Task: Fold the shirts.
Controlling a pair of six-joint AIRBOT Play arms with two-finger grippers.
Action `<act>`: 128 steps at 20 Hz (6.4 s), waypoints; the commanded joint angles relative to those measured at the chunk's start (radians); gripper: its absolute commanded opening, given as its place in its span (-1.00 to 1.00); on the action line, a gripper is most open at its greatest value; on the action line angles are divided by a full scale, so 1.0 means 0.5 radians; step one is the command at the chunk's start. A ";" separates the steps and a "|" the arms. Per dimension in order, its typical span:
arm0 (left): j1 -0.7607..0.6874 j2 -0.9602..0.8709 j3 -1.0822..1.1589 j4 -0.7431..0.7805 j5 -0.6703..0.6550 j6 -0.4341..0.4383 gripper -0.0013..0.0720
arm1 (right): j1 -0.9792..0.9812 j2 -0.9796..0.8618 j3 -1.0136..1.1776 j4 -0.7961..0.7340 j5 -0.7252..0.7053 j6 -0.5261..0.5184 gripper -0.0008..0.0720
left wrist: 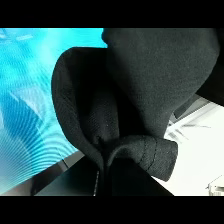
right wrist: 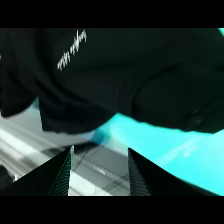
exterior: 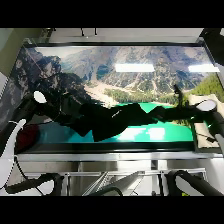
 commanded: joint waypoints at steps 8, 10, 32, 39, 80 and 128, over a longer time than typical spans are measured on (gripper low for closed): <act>-0.001 -0.002 0.003 0.000 -0.017 0.001 -0.92 | 1.016 -0.521 -0.343 0.457 -0.959 -0.026 0.08; -0.001 -0.002 0.003 0.000 -0.016 0.001 -0.92 | 1.019 -0.593 -0.333 0.631 -0.996 -0.207 -0.03; 0.369 0.535 0.313 0.000 -0.186 -0.001 -0.92 | 0.510 0.358 0.305 1.092 -0.906 -0.828 -0.92; 0.397 1.119 1.070 0.005 -0.343 0.037 -0.92 | 0.388 0.716 0.793 1.020 -0.768 -0.829 -0.92; -0.182 -0.157 -0.417 -0.264 0.407 -0.312 0.96 | -0.146 -1.528 1.122 0.184 -0.281 -0.472 0.35; 0.167 -0.924 1.630 -0.872 0.178 0.072 -0.92 | 0.142 -1.493 1.730 0.066 -0.593 -0.407 -0.92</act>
